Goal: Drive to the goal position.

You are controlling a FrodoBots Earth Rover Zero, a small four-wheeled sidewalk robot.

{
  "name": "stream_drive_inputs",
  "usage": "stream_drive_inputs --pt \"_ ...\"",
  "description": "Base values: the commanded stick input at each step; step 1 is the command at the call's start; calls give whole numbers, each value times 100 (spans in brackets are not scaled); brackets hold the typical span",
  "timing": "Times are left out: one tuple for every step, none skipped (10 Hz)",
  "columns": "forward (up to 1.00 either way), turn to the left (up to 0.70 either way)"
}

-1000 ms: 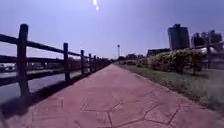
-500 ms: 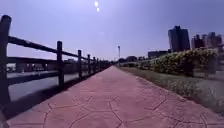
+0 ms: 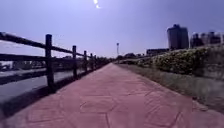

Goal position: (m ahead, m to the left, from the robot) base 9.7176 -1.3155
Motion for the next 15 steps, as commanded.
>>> stream_drive_inputs --pt "99 1" --pt "100 1" --pt "100 1" --pt "100 1" --pt "100 1" --pt "100 1" --pt "100 1" --pt "100 1" --pt "100 1" --pt "100 1" --pt "100 1" --pt "100 1" --pt "100 1" --pt "100 1" --pt "100 1"
